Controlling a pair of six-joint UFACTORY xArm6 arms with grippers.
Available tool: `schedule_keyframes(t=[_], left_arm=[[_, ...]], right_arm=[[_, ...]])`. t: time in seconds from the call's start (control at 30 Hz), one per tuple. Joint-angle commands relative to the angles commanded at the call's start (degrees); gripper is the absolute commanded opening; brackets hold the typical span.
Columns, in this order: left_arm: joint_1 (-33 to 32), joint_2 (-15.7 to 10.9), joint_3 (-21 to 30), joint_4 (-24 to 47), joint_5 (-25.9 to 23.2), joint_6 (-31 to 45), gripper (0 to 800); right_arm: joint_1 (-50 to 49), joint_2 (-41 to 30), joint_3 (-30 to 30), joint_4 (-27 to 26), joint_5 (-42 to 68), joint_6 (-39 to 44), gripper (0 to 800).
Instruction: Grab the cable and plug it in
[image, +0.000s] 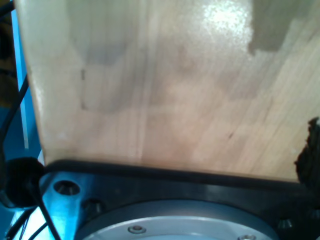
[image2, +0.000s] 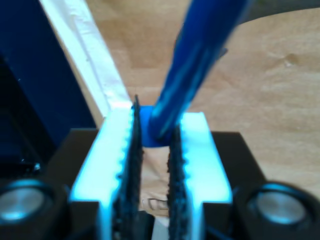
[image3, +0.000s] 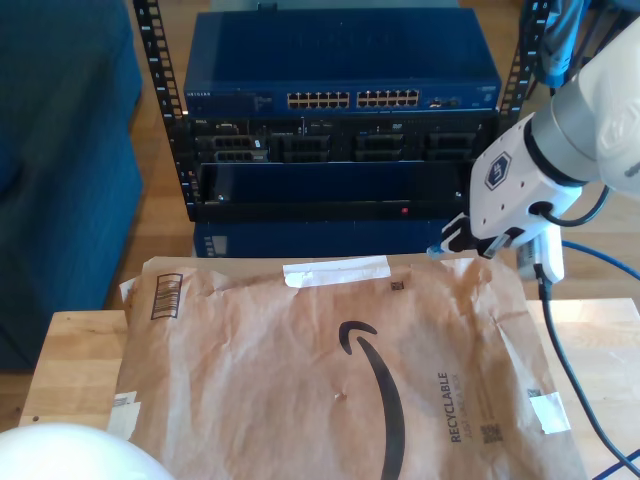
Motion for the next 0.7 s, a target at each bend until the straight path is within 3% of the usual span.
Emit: schedule_keyframes(t=[0.17, 0.47, 0.7], left_arm=[[-0.1, 0.2, -0.1, 0.0, 0.1, -0.1, 800], [-0.1, 0.2, -0.1, 0.0, 0.1, 0.0, 800], [-0.1, 0.2, -0.1, 0.0, 0.1, 0.0, 800]], right_arm=[[0.2, -0.3, 0.5, -0.3, -6.7, 0.0, 0], [0.6, -7.5, 14.2, -2.7, -22.3, -0.9, 0], [0.8, -6.8, 12.6, -2.5, -23.5, -0.6, 0]])
